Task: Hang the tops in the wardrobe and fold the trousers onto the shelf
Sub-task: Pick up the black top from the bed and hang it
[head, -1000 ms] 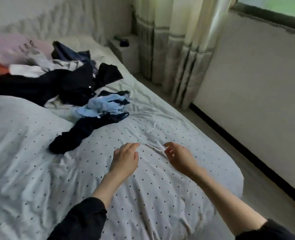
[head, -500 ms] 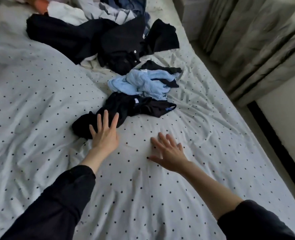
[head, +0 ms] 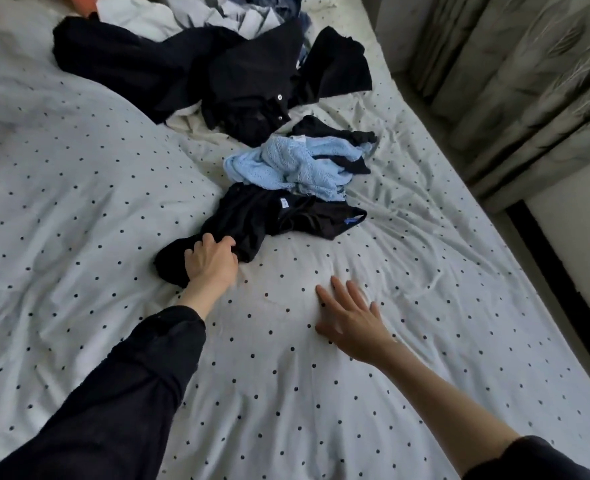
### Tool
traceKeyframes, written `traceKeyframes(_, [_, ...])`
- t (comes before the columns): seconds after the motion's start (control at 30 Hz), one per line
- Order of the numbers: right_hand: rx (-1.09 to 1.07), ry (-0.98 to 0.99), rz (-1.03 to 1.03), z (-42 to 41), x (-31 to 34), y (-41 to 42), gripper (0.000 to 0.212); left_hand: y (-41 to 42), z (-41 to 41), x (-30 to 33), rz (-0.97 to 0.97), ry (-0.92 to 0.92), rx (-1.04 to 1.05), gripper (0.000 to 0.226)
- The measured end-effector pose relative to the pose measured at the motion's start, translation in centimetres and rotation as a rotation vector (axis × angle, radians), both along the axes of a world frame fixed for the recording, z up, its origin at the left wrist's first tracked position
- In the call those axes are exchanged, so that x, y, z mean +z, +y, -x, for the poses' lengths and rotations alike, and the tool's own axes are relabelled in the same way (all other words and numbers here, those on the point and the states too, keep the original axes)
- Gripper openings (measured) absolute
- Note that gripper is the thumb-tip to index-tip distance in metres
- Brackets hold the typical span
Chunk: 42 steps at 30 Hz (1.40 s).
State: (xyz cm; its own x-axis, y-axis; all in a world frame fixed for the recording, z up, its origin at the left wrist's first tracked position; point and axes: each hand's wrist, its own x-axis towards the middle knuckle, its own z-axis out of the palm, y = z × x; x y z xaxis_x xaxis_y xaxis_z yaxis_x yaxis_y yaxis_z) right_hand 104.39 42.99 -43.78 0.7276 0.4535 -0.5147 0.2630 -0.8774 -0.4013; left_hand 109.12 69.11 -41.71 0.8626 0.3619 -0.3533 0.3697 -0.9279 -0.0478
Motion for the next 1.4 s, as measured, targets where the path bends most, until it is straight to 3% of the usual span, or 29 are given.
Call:
traceKeyframes(0.1, [0.007, -0.021, -0.003, 0.3, -0.4, -0.2, 0.065, -1.3, 0.5, 0.1, -0.057, -0.091, -0.05, 0.024])
traceKeyframes(0.23, [-0.004, 0.008, -0.023, 0.9, -0.2, -0.8, 0.063, -5.7, 5.8, 0.6, 0.078, -0.348, -0.191, 0.015])
traceKeyframes(0.37, [-0.102, 0.136, -0.094, 2.7, 1.7, -1.6, 0.058, -8.7, 10.1, 3.6, 0.176, -0.385, -0.273, 0.017])
traceKeyframes(0.5, [-0.254, 0.139, -0.124, 5.2, 4.3, -3.4, 0.047, -11.2, 10.8, 8.3, 0.285, -0.407, -0.365, 0.03])
traceKeyframes(0.57, [-0.342, 0.154, -0.159, 6.5, 5.4, -4.4, 0.045, -12.9, 11.4, 10.2, 0.331, -0.416, -0.396, 0.022])
traceKeyframes(0.77, [-0.708, 0.121, -0.451, 10.7, 9.8, -8.9, 0.028, -18.2, 16.8, 13.3, 0.471, -0.4, -0.61, 0.014])
traceKeyframes(0.9, [-0.981, 0.219, -0.729, 15.9, 13.4, -12.5, 0.021, -19.9, 19.2, 14.5, 0.533, -0.377, -0.712, 0.018])
traceKeyframes(1.17, [-1.248, 0.125, -0.912, 27.3, 17.6, -19.1, 0.023, -28.2, 25.3, 17.2, 0.546, -0.464, -1.148, 0.021])
traceKeyframes(1.3, [-1.351, 0.268, -0.949, 32.4, 19.3, -22.4, 0.042, -31.4, 28.7, 17.6, 0.548, -0.544, -1.347, 0.008])
traceKeyframes(1.4, [-1.382, 0.409, -1.028, 36.0, 19.6, -23.7, 0.048, -33.7, 32.2, 17.4, 0.526, -0.57, -1.432, 0.02])
